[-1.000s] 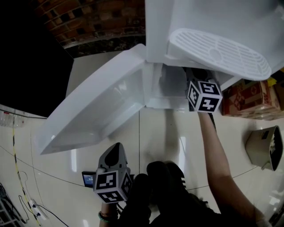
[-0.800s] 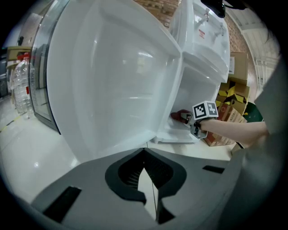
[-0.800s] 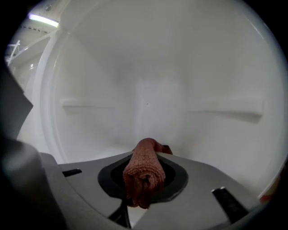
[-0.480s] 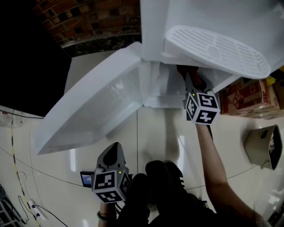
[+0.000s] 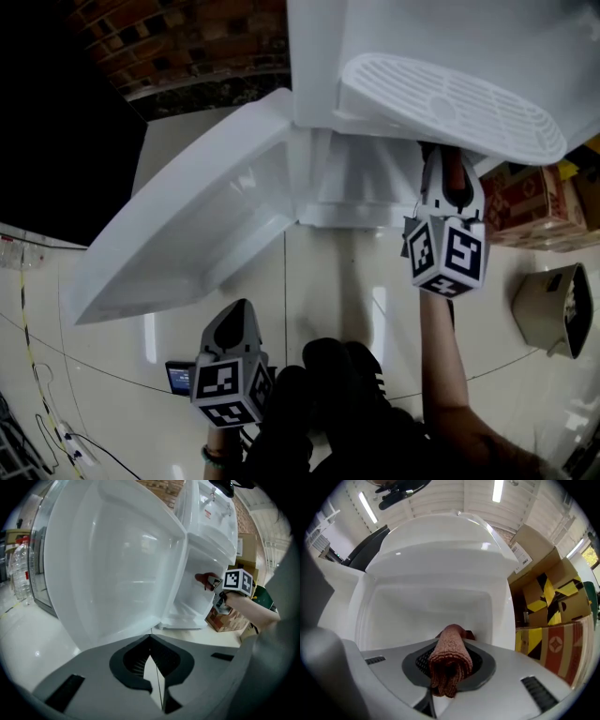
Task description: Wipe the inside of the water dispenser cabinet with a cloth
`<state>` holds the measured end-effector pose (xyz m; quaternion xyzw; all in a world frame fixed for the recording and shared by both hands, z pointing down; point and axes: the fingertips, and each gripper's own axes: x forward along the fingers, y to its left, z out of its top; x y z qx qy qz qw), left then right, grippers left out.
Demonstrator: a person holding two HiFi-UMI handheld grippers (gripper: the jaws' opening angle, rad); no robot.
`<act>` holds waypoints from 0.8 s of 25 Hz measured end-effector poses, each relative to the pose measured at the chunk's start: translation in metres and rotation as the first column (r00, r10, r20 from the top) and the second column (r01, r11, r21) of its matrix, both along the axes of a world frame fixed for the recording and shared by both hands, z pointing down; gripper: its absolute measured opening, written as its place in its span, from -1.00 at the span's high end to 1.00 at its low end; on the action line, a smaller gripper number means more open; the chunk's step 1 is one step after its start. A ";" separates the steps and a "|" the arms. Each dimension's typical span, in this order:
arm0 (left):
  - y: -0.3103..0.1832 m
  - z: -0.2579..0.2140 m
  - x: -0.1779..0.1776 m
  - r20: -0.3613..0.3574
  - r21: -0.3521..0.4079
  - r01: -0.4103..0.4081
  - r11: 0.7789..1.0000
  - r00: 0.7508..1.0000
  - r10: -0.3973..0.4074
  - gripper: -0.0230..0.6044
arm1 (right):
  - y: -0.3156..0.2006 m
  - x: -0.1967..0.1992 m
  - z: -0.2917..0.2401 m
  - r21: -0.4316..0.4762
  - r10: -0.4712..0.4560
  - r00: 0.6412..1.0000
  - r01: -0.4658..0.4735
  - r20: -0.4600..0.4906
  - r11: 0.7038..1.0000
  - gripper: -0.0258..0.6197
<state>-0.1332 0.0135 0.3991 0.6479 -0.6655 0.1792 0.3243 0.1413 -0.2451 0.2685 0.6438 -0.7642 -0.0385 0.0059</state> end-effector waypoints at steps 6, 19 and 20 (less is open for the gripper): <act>0.002 0.000 -0.001 -0.001 0.000 0.007 1.000 1.000 -0.007 0.91 | 0.014 0.018 0.094 -0.212 0.022 0.998 -0.033 -0.051 0.977 0.68; 0.000 -0.003 0.025 0.003 0.018 -0.035 0.999 0.999 0.034 0.91 | 0.069 0.012 0.127 -0.349 -0.078 0.990 0.115 0.118 0.930 0.68; 0.000 -0.005 0.029 0.007 0.024 -0.042 0.999 0.999 0.041 0.91 | 0.079 0.002 0.118 -0.333 -0.109 0.983 0.155 0.151 0.930 0.68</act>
